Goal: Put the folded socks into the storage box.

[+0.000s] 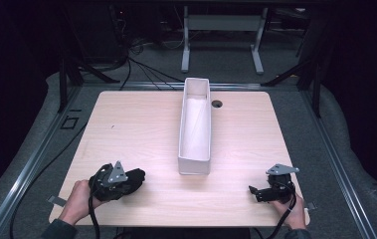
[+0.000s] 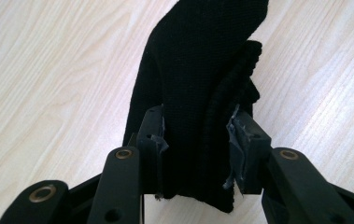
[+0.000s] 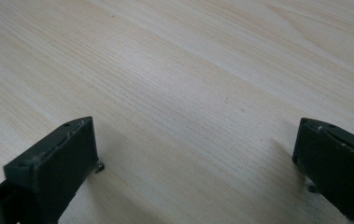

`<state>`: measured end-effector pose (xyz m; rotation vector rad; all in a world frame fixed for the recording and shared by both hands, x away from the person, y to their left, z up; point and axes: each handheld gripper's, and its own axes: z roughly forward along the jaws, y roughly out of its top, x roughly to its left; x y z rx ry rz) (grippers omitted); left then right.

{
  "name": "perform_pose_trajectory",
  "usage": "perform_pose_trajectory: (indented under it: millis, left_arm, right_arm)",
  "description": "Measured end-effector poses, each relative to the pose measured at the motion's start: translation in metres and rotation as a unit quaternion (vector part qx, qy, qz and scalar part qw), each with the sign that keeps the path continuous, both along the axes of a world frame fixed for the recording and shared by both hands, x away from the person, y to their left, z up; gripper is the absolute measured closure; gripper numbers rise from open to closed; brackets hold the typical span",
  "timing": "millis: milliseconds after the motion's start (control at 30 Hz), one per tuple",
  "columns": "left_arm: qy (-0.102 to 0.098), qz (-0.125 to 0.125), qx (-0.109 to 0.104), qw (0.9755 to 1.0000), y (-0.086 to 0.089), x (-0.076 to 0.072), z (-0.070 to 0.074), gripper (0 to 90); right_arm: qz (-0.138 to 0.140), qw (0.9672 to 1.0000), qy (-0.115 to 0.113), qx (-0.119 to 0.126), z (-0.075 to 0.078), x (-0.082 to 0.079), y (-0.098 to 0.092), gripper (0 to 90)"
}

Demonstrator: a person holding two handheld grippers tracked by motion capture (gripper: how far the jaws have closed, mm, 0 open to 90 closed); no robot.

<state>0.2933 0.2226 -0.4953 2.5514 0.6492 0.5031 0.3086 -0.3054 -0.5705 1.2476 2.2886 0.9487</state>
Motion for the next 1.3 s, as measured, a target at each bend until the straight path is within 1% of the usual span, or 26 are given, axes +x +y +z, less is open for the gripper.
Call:
perform_pose_trajectory:
  millis: [167, 600, 800, 1067, 1167, 1300]
  left_arm:
    - [-0.001, 0.000, 0.000, 1.0000, 0.000, 0.003, 0.005, 61.8]
    - [-0.018, -0.001, -0.001, 0.9998, -0.001, 0.012, 0.021, 61.7]
    - [-0.023, -0.005, 0.000, 0.9997, -0.004, 0.016, 0.028, 61.7]
    - [-0.029, -0.011, 0.002, 0.9995, -0.010, 0.022, 0.036, 61.7]
    - [-0.033, -0.010, -0.002, 0.9994, -0.011, 0.025, 0.040, 61.7]
    - [-0.037, -0.011, -0.002, 0.9992, -0.012, 0.029, 0.045, 61.7]
  right_arm:
    - [0.000, 1.0000, 0.000, 0.000, 0.000, 0.000, 0.000, 0.0]
    - [0.000, 1.0000, -0.001, 0.001, 0.000, 0.000, 0.000, 0.0]
    - [0.000, 1.0000, -0.002, 0.001, 0.000, 0.000, 0.000, 0.0]
    - [-0.007, 1.0000, -0.003, 0.002, 0.000, 0.002, 0.001, 0.0]
    - [-0.012, 0.9999, -0.003, 0.001, 0.000, 0.003, 0.002, 0.0]
    - [-0.011, 0.9999, -0.003, 0.002, 0.000, 0.004, 0.002, 0.0]
